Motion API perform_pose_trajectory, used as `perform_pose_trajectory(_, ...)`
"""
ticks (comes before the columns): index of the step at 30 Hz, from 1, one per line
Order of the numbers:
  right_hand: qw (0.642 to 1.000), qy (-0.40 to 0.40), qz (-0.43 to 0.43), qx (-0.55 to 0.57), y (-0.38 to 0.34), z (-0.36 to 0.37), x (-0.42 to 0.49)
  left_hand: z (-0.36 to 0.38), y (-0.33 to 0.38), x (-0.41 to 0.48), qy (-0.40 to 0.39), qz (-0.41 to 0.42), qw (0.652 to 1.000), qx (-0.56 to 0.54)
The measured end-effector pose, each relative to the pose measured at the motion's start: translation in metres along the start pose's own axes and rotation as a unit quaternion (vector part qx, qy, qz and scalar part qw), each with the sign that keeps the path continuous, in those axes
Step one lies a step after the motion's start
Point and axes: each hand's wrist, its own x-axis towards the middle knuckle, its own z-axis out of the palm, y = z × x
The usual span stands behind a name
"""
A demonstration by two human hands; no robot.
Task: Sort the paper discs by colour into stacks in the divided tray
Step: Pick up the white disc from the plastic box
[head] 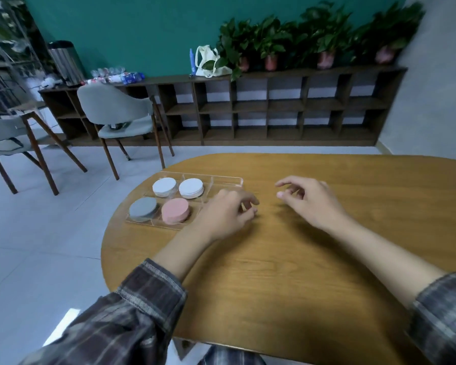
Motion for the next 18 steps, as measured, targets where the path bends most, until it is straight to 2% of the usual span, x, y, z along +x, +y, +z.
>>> perform_pose_trajectory(6, 0.998, 0.050, 0.032, -0.017, 0.057, -0.093, -0.049, 0.052, 0.087, 0.045, -0.023, 0.065, 0.997, -0.020)
perform_pose_trajectory(12, 0.991, 0.093, 0.070, -0.060, 0.117, -0.181, -0.091, 0.116, 0.168, 0.088, -0.092, 0.104, 0.990, -0.032)
perform_pose_trajectory(18, 0.980, 0.139, 0.116, -0.087, 0.177, -0.253, -0.124, 0.175, 0.224, 0.117, -0.180, 0.132, 0.975, 0.007)
